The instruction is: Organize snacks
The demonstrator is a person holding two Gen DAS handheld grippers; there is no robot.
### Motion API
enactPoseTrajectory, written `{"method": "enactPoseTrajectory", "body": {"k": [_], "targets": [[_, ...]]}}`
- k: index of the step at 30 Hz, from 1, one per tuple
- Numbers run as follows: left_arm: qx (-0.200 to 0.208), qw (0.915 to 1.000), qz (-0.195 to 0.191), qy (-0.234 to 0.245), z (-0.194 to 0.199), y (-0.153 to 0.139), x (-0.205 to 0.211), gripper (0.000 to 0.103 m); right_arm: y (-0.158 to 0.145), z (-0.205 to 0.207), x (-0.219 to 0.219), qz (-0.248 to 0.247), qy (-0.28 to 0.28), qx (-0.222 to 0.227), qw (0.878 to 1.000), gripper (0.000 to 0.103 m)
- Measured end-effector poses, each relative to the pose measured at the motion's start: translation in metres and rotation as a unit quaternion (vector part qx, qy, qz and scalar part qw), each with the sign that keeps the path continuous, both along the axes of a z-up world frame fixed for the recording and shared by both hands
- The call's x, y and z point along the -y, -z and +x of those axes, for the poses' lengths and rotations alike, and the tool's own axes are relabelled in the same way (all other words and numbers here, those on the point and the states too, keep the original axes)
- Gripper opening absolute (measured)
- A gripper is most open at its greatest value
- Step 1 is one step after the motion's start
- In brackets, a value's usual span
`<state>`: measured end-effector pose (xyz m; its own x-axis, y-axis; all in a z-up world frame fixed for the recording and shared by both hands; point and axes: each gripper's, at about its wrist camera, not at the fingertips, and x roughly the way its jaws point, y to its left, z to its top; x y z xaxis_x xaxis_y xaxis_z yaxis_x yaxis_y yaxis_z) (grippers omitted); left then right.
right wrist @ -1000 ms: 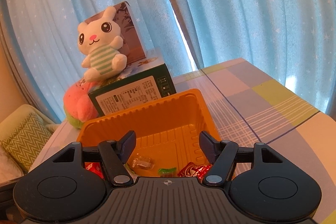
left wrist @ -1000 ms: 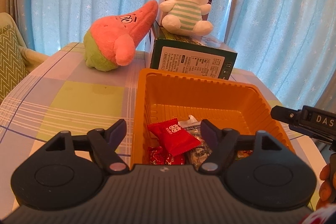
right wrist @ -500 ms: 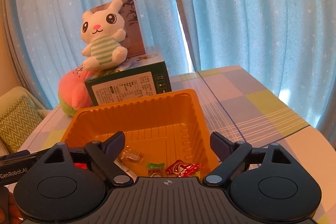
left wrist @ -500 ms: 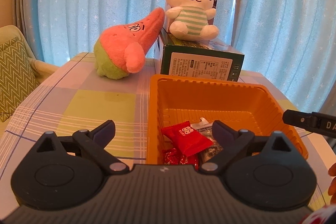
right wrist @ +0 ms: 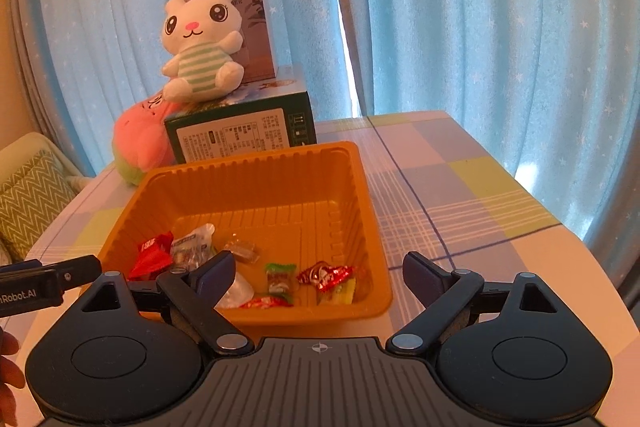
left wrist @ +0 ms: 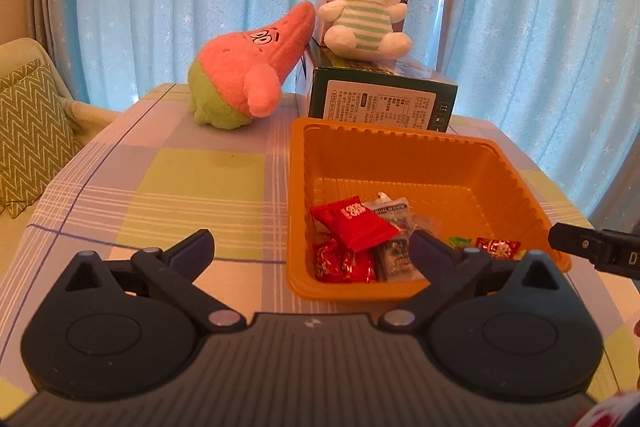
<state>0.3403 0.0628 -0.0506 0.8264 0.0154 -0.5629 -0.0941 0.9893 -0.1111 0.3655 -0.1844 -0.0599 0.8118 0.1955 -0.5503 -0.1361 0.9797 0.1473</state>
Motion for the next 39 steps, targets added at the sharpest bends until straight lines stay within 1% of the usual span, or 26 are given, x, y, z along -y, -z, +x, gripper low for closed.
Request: {"method": "enactPoseTrajectory", "body": {"k": [6, 11, 15, 17, 21, 26, 31, 39], "targets": [[-0.008, 0.9999, 0.007, -0.008, -0.042, -0.014, 0.011, 0.103, -0.006, -0.027, 0.005, 0.004, -0.003, -0.018, 1.000, 0.090], [-0.026, 0.9994, 0.011, -0.021, -0.084, -0.025, 0.022, 0.103, -0.018, -0.064, 0.011, 0.006, -0.008, -0.029, 1.000, 0.090], [-0.036, 0.9989, 0.010, -0.027, -0.120, -0.036, 0.030, 0.103, -0.028, -0.097, 0.016, 0.014, -0.007, -0.041, 0.999, 0.090], [-0.034, 0.9989, 0.014, -0.029, -0.139, -0.043, 0.033, 0.103, -0.034, -0.115, 0.019, 0.014, -0.002, -0.043, 0.999, 0.090], [-0.038, 0.9982, 0.029, -0.035, -0.177, -0.055, 0.041, 0.103, -0.047, -0.154, 0.022, 0.008, 0.003, -0.043, 0.999, 0.090], [-0.044, 0.9981, 0.026, -0.036, -0.219, -0.068, 0.044, 0.103, -0.063, -0.201, 0.017, -0.011, -0.003, -0.040, 0.999, 0.090], [-0.039, 0.9981, 0.023, -0.042, -0.252, -0.082, 0.042, 0.103, -0.075, -0.240, 0.013, -0.020, -0.021, -0.042, 0.999, 0.090], [-0.034, 0.9980, 0.027, -0.046, -0.290, -0.096, 0.041, 0.103, -0.086, -0.280, 0.004, -0.029, -0.039, -0.058, 0.997, 0.090]]}}
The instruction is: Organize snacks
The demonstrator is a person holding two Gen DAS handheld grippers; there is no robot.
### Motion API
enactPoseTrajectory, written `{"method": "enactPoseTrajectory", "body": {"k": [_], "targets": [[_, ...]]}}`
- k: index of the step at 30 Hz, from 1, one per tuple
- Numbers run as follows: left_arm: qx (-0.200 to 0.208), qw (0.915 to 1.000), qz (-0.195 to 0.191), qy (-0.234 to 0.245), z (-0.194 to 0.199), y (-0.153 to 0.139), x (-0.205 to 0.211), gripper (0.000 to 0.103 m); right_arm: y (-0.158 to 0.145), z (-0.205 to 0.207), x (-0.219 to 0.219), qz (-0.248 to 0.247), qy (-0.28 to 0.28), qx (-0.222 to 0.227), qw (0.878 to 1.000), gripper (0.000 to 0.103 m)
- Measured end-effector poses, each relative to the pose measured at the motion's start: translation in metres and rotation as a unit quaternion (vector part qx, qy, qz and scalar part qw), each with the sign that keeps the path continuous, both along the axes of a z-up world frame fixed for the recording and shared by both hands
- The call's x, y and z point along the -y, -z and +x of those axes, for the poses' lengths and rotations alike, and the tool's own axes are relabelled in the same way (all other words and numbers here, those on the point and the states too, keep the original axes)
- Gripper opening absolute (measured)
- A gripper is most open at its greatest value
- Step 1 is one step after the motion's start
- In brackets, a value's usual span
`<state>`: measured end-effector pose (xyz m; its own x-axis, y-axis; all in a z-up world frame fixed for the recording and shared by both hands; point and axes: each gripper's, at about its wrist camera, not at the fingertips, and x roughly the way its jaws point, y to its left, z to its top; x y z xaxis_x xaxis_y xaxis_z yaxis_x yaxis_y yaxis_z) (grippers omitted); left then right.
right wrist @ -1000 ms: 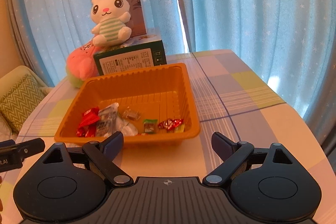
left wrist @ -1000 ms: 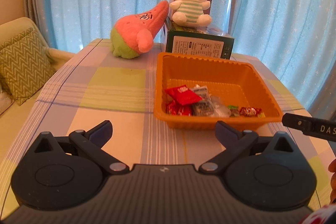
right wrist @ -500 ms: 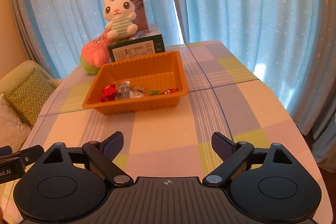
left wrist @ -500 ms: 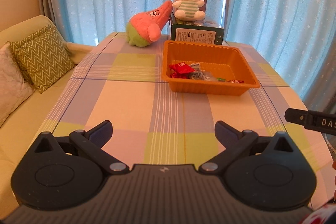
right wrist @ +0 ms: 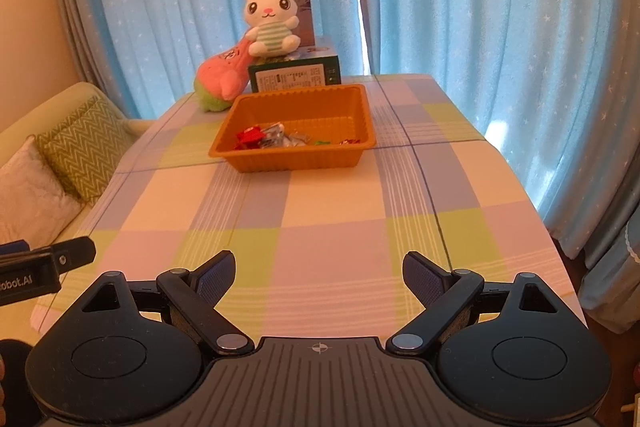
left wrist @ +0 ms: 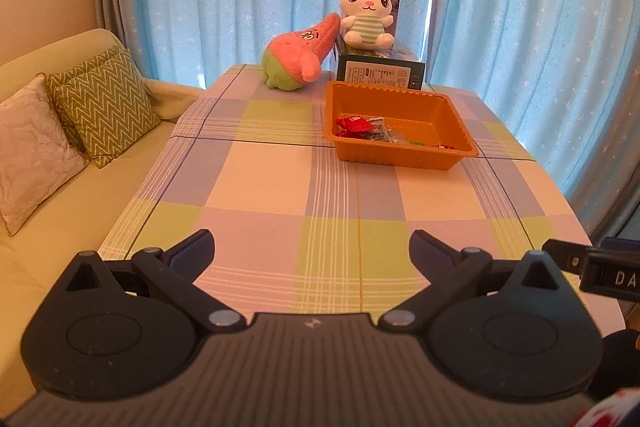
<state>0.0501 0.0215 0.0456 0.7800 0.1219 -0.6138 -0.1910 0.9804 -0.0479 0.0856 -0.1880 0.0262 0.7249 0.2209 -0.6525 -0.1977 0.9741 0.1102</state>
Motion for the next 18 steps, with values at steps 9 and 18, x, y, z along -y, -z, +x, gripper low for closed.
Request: {"method": "enactPoseTrajectory", "body": {"k": [9, 18], "targets": [[0.001, 0.9999, 0.000, 0.017, -0.017, -0.007, 0.007, 0.103, -0.003, -0.021, 0.003, -0.006, 0.006, -0.011, 1.000, 0.090], [-0.001, 0.9997, -0.006, 0.024, -0.023, -0.007, 0.012, 0.103, -0.007, -0.027, 0.003, -0.010, 0.007, -0.008, 1.000, 0.090]]}}
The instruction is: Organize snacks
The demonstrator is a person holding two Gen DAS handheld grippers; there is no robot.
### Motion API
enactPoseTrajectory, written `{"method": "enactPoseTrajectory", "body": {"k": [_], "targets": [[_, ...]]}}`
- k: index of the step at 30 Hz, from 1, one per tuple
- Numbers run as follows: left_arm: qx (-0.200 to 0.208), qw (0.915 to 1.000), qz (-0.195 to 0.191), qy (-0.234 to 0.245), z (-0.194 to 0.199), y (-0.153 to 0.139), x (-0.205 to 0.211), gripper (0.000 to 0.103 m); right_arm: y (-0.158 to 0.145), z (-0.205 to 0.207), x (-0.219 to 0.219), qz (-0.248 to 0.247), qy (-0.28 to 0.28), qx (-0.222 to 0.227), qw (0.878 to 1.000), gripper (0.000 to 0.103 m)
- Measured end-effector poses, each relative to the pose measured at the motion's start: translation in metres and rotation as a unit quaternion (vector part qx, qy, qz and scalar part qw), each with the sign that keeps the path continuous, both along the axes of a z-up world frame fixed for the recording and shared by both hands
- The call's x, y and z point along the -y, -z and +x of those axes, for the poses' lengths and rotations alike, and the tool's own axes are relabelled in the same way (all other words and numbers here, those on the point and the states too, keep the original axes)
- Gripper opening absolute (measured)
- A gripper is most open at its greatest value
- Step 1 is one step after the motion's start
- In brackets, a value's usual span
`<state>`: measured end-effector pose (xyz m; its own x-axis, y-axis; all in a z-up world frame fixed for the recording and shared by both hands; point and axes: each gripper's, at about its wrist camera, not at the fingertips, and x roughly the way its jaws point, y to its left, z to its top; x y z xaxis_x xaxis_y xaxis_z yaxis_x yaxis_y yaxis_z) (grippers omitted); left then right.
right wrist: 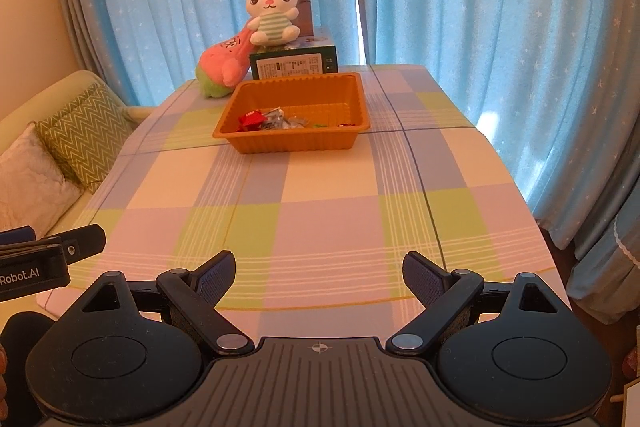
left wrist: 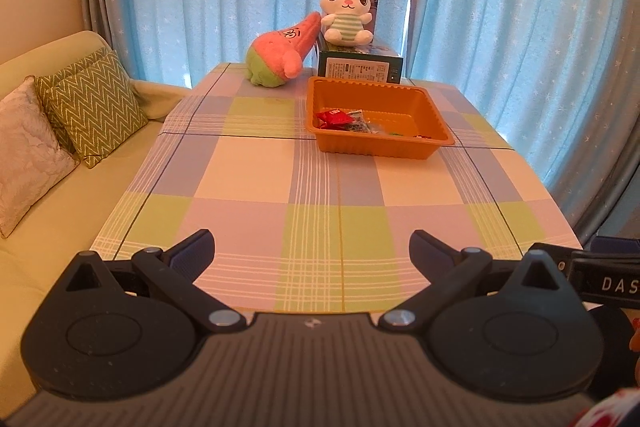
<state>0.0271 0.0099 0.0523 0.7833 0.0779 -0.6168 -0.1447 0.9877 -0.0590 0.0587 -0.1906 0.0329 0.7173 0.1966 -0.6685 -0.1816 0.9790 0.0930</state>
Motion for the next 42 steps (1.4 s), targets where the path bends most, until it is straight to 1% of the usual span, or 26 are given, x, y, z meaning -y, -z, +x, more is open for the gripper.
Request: {"method": "enactPoseTrajectory", "body": {"k": [42], "targets": [[0.002, 1.0000, -0.005, 0.004, 0.0008, -0.0037, 0.0024, 0.103, -0.0024, 0.0007, -0.0003, 0.003, 0.001, 0.002, 1.000, 0.090]]}}
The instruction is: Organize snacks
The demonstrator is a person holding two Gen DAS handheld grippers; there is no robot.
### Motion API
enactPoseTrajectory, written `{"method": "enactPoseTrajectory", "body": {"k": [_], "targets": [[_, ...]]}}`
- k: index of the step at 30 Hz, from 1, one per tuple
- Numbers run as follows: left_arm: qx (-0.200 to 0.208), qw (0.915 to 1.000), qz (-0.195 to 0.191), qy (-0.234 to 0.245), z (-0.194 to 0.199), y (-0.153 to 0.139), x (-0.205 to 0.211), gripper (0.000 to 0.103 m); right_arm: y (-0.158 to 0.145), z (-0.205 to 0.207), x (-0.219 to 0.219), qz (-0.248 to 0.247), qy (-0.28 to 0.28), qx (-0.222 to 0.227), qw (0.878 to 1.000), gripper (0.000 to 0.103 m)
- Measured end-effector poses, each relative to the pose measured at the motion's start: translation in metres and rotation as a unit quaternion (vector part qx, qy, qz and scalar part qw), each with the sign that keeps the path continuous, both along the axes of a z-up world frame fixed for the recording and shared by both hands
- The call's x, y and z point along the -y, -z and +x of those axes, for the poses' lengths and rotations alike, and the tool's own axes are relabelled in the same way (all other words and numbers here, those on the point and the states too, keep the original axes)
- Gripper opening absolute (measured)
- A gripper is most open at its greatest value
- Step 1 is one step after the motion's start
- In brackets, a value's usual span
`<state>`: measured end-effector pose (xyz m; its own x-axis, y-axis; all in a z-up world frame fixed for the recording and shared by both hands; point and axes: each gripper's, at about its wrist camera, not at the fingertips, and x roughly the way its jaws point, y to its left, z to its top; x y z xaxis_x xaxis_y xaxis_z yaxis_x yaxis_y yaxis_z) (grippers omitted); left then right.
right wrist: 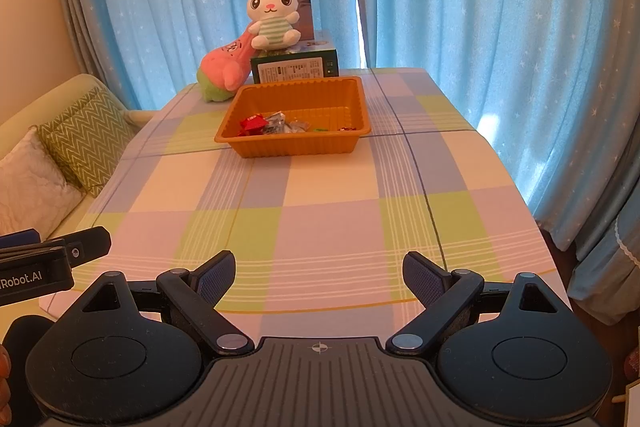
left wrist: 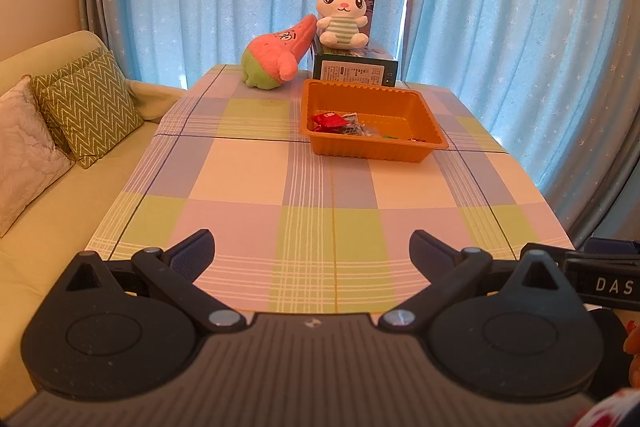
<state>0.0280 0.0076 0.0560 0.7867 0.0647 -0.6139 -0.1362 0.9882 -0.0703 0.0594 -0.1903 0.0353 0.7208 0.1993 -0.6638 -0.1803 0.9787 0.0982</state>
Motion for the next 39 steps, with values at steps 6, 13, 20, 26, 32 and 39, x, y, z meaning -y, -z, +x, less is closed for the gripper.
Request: {"method": "enactPoseTrajectory", "body": {"k": [6, 13, 20, 26, 32, 39], "targets": [[0.000, 1.0000, 0.000, 0.000, -0.0004, 0.0004, -0.0001, 0.103, 0.0001, -0.0001, 0.0000, 0.000, 0.000, 0.000, 1.000, 0.090], [0.000, 1.0000, 0.000, 0.000, -0.0003, 0.0004, 0.0001, 0.103, 0.0003, -0.0003, 0.0001, 0.000, 0.000, 0.000, 1.000, 0.090], [0.000, 1.0000, 0.000, 0.000, -0.0004, 0.0006, 0.0002, 0.103, -0.0014, 0.0012, -0.0008, 0.001, 0.000, 0.000, 1.000, 0.090], [-0.001, 1.0000, -0.001, 0.000, 0.0002, 0.0002, 0.0006, 0.103, -0.0016, 0.0009, -0.0011, 0.001, -0.001, 0.000, 1.000, 0.090], [-0.001, 1.0000, -0.001, 0.001, 0.0012, -0.0005, 0.0013, 0.103, -0.0016, 0.0009, -0.0011, 0.001, -0.001, 0.000, 1.000, 0.090], [0.003, 1.0000, -0.004, 0.005, 0.0014, 0.0018, 0.0011, 0.103, -0.0021, 0.0014, -0.0021, 0.001, -0.001, 0.000, 1.000, 0.090]]}}
